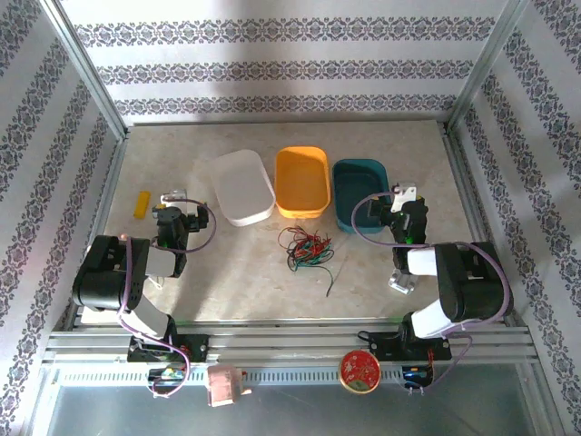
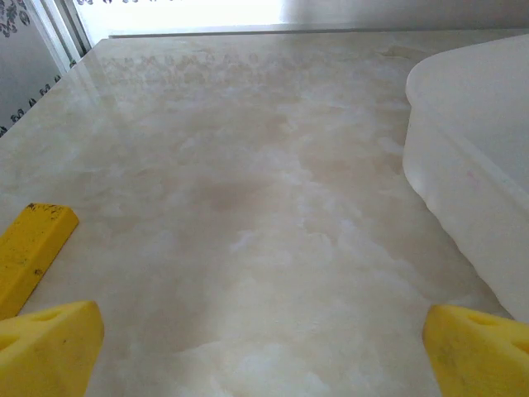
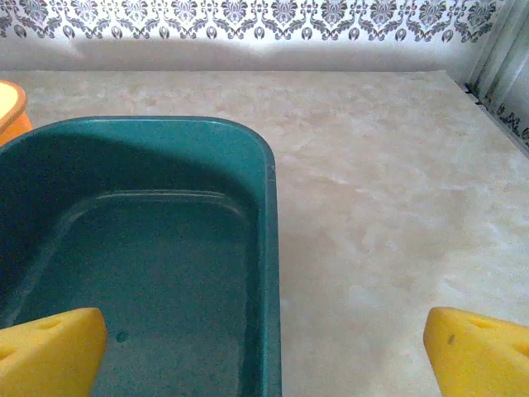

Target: Untangle the cables

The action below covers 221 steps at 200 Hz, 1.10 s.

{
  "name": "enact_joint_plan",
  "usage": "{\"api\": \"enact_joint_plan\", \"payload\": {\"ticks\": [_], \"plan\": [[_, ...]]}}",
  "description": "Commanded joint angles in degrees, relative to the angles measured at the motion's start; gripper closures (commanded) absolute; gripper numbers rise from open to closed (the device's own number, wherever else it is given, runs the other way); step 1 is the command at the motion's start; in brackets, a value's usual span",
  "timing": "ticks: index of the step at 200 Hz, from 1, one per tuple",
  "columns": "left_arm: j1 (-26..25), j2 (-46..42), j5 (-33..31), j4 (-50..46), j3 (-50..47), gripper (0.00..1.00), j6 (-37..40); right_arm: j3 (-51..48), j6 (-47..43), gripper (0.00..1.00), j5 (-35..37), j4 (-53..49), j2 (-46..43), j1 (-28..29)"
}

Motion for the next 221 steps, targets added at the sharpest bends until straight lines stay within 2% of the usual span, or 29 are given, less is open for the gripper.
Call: {"api": "enact_joint_plan", "payload": {"ticks": [1, 153, 182, 221], "plan": [[0.41, 0.15, 0.5, 1.98, 0.61, 0.01, 0.25, 0.89, 0.28, 0.02, -1.3, 0.62, 0.61, -0.54], [0.41, 0.2, 0.53, 1.95, 0.6, 0.01, 0.29, 0.92, 0.37, 0.02, -1.5, 0.62, 0.65, -0.62], [0.42, 0.06, 4.39, 0.32, 1.35, 0.01, 1.51, 0.87, 0.37, 0.02, -1.52, 0.62, 0.6, -0.66], [0.64, 0.08, 4.77, 0.31, 1.46, 0.01, 1.52, 0.87, 1.57, 0.02, -3.84, 0.62, 0.6, -2.04]]}}
